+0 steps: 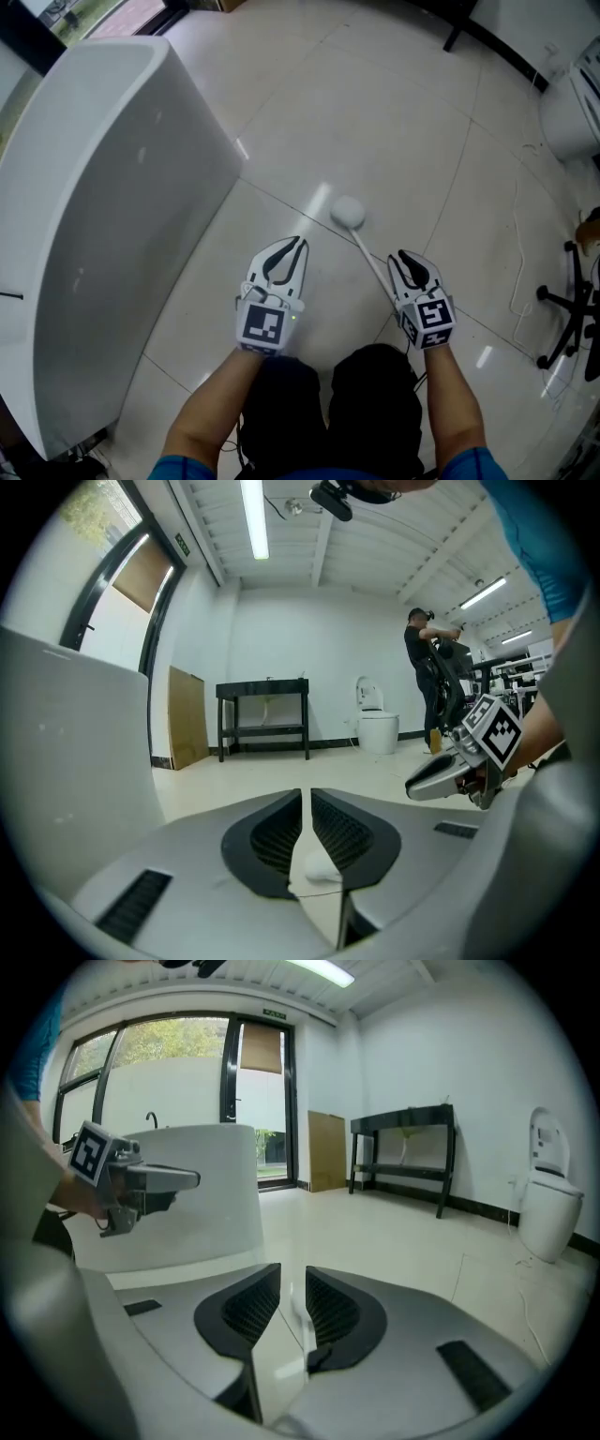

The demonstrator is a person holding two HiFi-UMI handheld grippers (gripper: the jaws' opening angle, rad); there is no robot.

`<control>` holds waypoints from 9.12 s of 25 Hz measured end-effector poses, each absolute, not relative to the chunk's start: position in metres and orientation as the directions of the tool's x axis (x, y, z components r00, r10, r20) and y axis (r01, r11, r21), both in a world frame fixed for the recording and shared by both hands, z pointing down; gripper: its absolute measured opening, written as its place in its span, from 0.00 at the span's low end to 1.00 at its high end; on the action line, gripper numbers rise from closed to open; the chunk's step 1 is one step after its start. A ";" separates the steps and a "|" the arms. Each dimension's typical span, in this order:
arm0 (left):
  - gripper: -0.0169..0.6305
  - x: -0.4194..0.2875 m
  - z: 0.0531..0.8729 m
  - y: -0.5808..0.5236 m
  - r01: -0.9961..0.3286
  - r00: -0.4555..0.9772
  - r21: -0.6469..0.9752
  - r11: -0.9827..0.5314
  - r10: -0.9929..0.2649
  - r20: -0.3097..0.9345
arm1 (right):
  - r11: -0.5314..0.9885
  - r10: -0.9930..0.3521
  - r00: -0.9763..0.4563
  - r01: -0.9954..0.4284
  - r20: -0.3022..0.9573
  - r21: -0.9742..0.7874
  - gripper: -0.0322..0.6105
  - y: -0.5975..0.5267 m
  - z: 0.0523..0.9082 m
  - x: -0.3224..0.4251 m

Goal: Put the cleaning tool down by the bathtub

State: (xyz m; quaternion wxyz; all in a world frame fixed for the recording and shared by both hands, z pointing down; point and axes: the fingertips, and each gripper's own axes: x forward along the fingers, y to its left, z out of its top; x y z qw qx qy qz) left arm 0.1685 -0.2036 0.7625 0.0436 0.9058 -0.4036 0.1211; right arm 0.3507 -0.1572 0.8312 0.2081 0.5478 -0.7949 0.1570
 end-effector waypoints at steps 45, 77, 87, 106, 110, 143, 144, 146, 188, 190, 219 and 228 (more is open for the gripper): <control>0.05 0.197 0.870 -0.173 -0.637 0.702 0.033 -0.770 -0.562 0.437 | 0.275 -0.591 -0.221 -0.959 0.776 -0.063 0.21 -0.102 1.073 0.391; 0.03 0.144 0.336 -0.085 -0.728 0.678 0.090 -0.680 -0.694 0.242 | 0.045 -0.957 -0.103 -0.976 0.272 -0.211 0.21 -0.017 0.326 0.333; 0.03 0.118 0.298 -0.047 -0.840 0.538 0.082 -0.536 -0.807 0.244 | 0.163 -0.960 -0.223 -0.936 0.169 -0.310 0.20 -0.014 0.277 0.310; 0.03 -0.112 0.365 -0.001 -0.942 0.323 0.028 -0.335 -0.880 0.348 | 0.256 -0.951 -0.308 -0.763 -0.015 -0.594 0.20 -0.065 0.335 0.086; 0.03 -0.177 0.376 0.003 -0.953 0.296 0.050 -0.297 -0.894 0.337 | 0.272 -0.936 -0.351 -0.702 -0.012 -0.658 0.20 -0.065 0.362 0.010; 0.03 -0.330 0.666 -0.020 -0.968 0.244 0.051 -0.247 -0.866 0.436 | -0.321 -0.846 -0.309 -0.352 0.433 -0.879 0.20 -0.126 0.802 -0.191; 0.03 -0.332 0.674 -0.022 -0.966 0.248 0.041 -0.256 -0.865 0.436 | -0.341 -0.843 -0.305 -0.334 0.443 -0.879 0.20 -0.131 0.817 -0.195; 0.03 -0.336 0.689 -0.028 -0.965 0.249 0.033 -0.260 -0.868 0.429 | -0.382 -0.837 -0.291 -0.297 0.464 -0.875 0.20 -0.141 0.849 -0.203; 0.03 -0.365 0.766 -0.023 -0.970 0.243 0.148 -0.193 -0.790 0.562 | -0.196 -0.499 -0.533 -0.698 0.683 -0.688 0.07 -0.130 0.982 -0.258; 0.03 -0.358 0.746 -0.023 -0.968 0.252 0.155 -0.199 -0.783 0.569 | -0.184 -0.509 -0.522 -0.710 0.684 -0.680 0.05 -0.121 0.953 -0.246; 0.03 -0.300 0.507 -0.060 -0.968 0.249 0.131 -0.212 -0.851 0.462 | 0.351 -0.791 -0.426 -0.904 0.440 -0.244 0.05 -0.106 0.540 -0.174; 0.03 -0.298 0.441 -0.083 -0.973 0.230 0.111 -0.203 -0.895 0.381 | 0.423 -0.834 -0.461 -0.887 0.302 -0.186 0.05 -0.127 0.448 -0.178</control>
